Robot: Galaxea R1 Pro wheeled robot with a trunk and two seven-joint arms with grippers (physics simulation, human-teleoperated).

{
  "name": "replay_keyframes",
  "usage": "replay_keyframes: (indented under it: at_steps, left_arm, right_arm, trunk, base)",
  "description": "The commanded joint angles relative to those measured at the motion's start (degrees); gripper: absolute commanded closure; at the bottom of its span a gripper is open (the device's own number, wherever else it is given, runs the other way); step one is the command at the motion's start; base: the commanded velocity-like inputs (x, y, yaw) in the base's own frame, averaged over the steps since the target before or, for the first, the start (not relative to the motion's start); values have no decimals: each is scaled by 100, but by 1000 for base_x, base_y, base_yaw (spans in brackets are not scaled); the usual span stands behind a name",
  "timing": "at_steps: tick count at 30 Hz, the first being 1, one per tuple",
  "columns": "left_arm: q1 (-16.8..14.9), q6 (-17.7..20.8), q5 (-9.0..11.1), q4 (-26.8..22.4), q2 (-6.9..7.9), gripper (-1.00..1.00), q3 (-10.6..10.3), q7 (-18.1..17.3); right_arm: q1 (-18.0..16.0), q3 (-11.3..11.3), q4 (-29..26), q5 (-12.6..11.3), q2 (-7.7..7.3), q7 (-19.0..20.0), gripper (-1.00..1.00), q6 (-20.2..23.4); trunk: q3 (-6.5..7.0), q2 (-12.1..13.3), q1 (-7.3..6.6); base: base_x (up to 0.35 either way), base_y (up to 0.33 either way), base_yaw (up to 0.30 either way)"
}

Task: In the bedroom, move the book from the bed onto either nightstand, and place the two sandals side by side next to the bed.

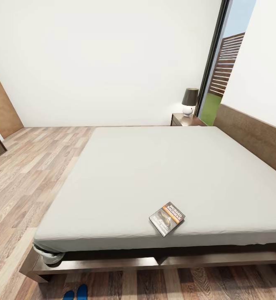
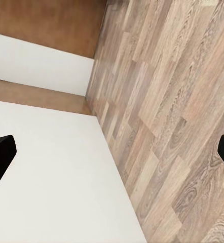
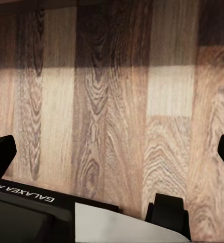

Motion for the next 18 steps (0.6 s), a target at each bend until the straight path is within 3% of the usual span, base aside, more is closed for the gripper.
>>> replay_keyframes:
  at_steps: [1, 6, 11, 12, 15, 16, 18]
  left_arm:
    - [1, 39, 10, -14, -2, -100, 4, 19]
    - [4, 36, 10, -14, -9, -100, 3, 28]
    - [6, 34, 8, -12, -13, -100, 2, 33]
    - [6, 34, 8, -12, -13, -100, 2, 33]
    - [7, 34, 5, -8, -16, -100, 2, 35]
    - [7, 34, 5, -8, -16, -100, 2, 35]
    - [7, 34, 7, -4, -16, -100, 2, 35]
  right_arm:
    - [-4, -44, -6, 41, -1, -66, -100, -22]
    - [-4, -41, -43, 32, -4, -60, -100, -20]
    - [-19, -57, -77, 24, -23, 680, -100, 99]
    - [-19, -57, -77, 24, -23, 680, -100, 99]
    - [-63, -100, -142, 18, -76, 1595, -100, 450]
    - [-63, -100, -142, 18, -76, 1595, -100, 450]
    - [-105, -225, -243, 4, -158, 2220, -100, 774]
  trunk:
    - [-5, -2, -1]
    - [-5, -2, -1]
    - [-5, -2, -1]
    - [-5, -2, -1]
    - [-5, -2, -1]
    - [-5, -2, -1]
    - [-5, -2, -1]
  base:
    - [0, 0, 0]
    - [0, 0, 0]
    - [0, 0, 0]
    - [0, 0, 0]
    - [0, 0, 0]
    - [0, 0, 0]
    - [0, 0, 0]
